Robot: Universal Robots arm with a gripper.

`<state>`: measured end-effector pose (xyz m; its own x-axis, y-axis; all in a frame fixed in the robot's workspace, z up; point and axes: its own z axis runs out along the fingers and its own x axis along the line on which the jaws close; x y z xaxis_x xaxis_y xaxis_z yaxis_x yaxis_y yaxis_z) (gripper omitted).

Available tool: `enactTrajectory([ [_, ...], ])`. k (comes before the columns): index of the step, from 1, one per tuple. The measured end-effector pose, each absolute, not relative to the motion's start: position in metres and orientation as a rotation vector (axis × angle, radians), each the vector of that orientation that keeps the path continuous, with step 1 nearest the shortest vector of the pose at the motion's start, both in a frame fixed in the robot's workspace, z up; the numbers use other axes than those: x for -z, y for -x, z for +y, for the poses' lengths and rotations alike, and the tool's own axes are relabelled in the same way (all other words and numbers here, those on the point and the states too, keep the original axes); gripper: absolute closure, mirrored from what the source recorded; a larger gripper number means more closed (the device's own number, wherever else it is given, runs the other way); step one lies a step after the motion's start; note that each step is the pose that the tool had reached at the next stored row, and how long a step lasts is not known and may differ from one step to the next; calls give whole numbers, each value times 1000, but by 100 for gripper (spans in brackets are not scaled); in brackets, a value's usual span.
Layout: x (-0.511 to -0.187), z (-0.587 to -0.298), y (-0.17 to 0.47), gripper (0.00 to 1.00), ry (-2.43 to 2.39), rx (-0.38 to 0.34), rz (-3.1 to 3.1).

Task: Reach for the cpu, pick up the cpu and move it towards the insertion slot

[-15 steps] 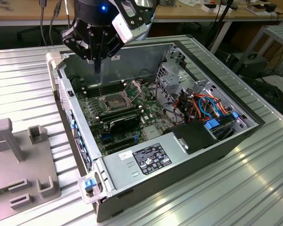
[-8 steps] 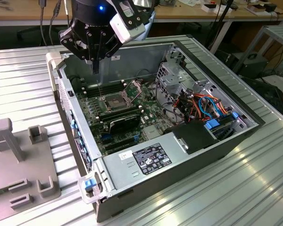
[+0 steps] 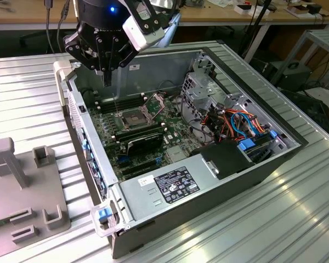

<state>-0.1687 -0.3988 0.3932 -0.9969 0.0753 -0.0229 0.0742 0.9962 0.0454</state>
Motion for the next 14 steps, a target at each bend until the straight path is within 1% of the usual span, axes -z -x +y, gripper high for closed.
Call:
enactTrajectory([
  [14, -393, -399, 182, 89, -117, -70, 3114],
])
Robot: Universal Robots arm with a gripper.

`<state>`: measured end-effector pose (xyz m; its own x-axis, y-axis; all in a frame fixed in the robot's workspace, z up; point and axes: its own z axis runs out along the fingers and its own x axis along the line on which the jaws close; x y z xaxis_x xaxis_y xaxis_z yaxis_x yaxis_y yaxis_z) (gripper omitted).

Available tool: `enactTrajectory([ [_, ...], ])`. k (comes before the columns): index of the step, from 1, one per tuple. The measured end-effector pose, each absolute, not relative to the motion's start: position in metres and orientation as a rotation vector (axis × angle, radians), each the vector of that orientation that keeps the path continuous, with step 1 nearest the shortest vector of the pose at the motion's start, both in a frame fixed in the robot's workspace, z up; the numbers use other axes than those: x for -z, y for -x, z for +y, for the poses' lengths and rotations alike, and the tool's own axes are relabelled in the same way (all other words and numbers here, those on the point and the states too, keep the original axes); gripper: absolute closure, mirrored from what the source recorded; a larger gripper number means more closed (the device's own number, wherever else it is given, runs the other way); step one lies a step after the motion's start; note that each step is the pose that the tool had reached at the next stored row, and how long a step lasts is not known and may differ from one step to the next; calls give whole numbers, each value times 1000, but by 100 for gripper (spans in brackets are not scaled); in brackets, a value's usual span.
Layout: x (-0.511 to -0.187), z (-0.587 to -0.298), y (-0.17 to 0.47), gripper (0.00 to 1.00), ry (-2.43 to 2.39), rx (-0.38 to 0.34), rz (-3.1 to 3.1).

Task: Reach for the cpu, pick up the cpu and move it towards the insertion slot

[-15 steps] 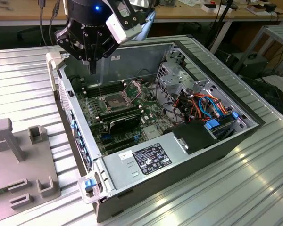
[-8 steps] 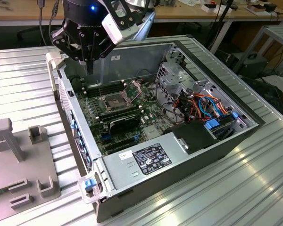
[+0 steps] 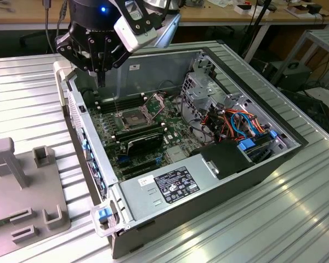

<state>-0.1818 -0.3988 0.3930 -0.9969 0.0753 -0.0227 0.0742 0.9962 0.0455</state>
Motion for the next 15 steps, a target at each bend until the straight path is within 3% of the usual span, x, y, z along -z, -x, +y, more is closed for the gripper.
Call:
enactTrajectory([
  [15, -393, -399, 194, 89, -117, -70, 3115],
])
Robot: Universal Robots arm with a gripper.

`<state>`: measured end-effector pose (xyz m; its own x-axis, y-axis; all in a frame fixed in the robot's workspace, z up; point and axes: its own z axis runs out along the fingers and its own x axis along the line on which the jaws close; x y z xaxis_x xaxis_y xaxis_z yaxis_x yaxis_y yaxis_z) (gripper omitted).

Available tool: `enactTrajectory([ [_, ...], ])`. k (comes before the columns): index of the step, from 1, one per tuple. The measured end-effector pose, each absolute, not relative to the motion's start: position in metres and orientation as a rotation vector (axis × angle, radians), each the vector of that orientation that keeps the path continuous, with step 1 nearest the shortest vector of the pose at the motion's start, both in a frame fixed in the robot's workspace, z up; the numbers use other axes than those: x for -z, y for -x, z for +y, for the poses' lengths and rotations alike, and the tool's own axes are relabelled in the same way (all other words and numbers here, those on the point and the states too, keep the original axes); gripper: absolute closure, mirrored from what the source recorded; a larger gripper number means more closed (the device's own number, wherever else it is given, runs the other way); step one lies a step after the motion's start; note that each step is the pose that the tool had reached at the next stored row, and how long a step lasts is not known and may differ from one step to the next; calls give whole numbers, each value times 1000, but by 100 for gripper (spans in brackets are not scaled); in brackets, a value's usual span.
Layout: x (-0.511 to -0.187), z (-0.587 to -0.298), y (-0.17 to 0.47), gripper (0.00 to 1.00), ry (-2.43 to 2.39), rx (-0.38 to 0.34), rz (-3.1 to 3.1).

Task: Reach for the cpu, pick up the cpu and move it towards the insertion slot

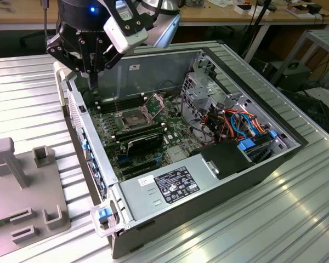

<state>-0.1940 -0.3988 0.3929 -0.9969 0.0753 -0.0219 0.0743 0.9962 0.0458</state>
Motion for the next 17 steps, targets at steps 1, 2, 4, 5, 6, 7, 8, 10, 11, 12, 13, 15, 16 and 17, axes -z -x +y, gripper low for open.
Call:
enactTrajectory([
  [1, -393, -399, 195, 89, -117, -70, 3115],
  [2, -393, -399, 196, 89, -117, -70, 3115],
  [4, -393, -399, 198, 89, -117, -70, 3115],
  [5, -393, -399, 199, 89, -117, -70, 3115],
  [6, -393, -399, 200, 89, -117, -70, 3115],
  [7, -393, -399, 202, 89, -117, -70, 3115],
  [8, -393, -399, 202, 89, -117, -70, 3115],
  [10, -393, -399, 204, 89, -117, -70, 3115],
  [11, -393, -399, 206, 89, -117, -70, 3115],
  [12, -393, -399, 207, 89, -117, -70, 3115],
  [13, -393, -399, 209, 89, -117, -70, 3115],
  [15, -393, -399, 211, 89, -117, -70, 3115],
  [16, -393, -399, 212, 89, -117, -70, 3115],
  [17, -393, -399, 214, 89, -117, -70, 3115],
])
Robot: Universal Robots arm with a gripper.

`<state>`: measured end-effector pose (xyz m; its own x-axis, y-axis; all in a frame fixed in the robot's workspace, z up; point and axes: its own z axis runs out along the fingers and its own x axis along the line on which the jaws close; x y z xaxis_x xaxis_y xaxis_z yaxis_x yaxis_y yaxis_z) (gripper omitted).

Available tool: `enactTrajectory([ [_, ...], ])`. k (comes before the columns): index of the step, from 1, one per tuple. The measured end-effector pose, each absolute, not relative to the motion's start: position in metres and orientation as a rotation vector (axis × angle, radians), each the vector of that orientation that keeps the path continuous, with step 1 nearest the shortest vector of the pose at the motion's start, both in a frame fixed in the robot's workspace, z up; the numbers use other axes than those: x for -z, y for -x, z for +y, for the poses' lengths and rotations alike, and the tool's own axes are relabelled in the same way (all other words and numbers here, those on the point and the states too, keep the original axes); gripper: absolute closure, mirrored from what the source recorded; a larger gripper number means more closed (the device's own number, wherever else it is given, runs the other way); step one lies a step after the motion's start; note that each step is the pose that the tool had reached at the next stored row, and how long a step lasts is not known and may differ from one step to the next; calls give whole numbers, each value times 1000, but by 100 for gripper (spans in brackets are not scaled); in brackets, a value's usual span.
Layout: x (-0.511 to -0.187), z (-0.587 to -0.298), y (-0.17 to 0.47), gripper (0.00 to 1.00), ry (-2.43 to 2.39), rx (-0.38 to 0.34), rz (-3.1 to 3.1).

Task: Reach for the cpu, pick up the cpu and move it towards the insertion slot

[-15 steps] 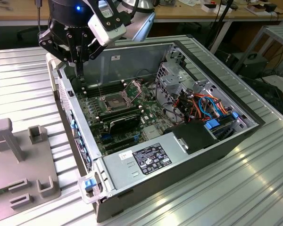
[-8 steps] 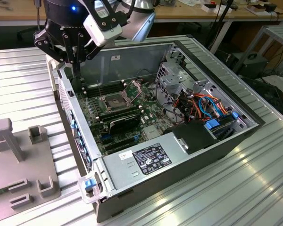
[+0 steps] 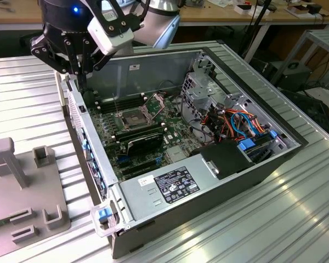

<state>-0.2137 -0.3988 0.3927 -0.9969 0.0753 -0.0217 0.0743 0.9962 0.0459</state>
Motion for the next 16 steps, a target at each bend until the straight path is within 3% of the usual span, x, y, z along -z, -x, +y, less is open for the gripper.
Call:
enactTrajectory([
  [16, -393, -399, 235, 89, -117, -70, 3115],
])
